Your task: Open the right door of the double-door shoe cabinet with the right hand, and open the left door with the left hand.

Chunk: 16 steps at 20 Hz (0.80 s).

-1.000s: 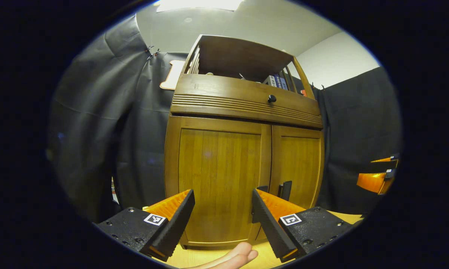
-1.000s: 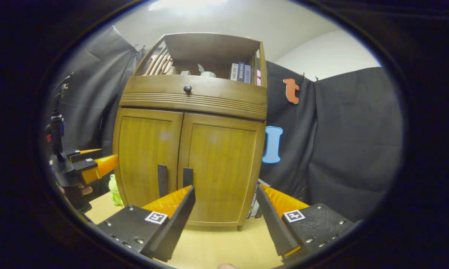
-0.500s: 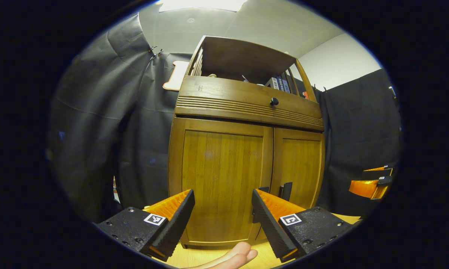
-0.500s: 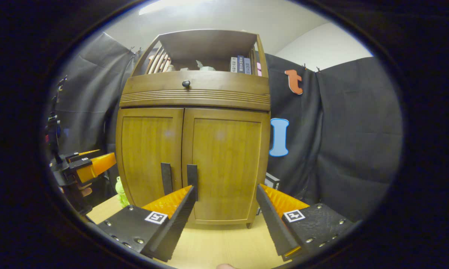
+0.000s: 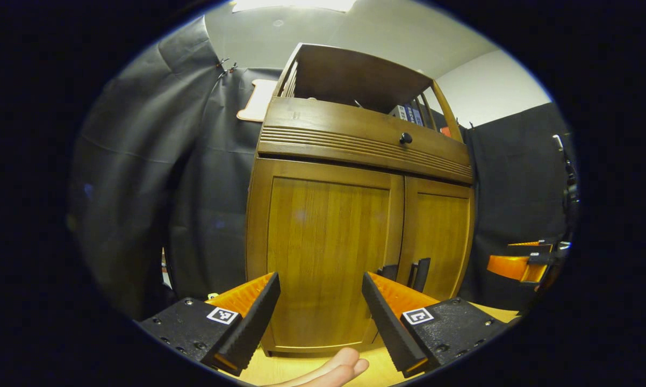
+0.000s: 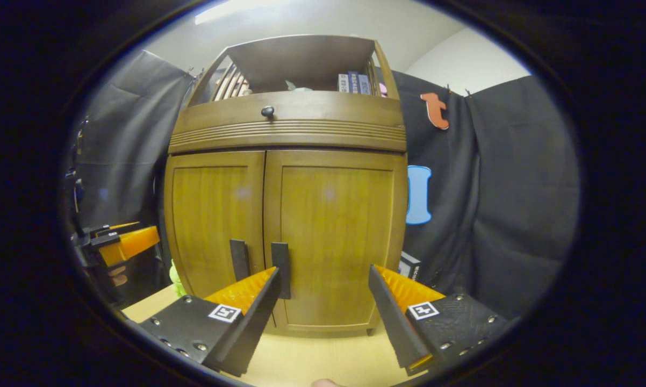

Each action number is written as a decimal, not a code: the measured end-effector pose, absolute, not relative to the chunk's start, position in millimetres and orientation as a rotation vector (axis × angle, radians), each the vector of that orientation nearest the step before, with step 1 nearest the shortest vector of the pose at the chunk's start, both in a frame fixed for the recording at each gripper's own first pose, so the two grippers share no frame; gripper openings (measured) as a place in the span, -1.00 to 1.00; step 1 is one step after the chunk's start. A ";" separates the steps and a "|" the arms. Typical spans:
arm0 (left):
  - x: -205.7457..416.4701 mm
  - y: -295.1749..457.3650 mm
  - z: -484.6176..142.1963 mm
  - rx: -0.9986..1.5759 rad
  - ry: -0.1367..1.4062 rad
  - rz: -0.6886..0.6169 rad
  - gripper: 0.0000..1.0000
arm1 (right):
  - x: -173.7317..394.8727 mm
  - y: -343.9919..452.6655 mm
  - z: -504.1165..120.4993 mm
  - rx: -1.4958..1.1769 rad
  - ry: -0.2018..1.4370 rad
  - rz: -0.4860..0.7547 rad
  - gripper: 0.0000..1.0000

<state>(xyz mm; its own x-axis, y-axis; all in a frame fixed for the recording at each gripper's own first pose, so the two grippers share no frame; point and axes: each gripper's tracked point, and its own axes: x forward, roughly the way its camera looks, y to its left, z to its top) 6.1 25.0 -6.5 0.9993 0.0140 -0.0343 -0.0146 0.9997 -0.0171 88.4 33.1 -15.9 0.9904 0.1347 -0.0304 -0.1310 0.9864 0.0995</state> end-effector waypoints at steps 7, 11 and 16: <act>12.8 32.5 -11.8 -0.021 0.047 0.035 0.83 | 163.0 90.9 -33.1 0.160 0.092 0.201 0.92; 16.4 37.0 -14.7 -0.042 0.060 0.040 0.83 | 188.1 110.1 -56.0 0.140 0.149 0.224 0.92; 20.0 40.3 -18.5 -0.049 0.072 0.051 0.83 | 215.3 124.6 -67.9 0.126 0.123 0.247 0.94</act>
<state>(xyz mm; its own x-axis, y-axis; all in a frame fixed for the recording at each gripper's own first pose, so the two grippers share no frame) 20.0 40.3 -18.5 0.9961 0.0493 -0.0733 -0.0529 0.9975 -0.0469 215.3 124.6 -67.9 0.9622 0.2510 -0.1057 -0.2356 0.9618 0.1395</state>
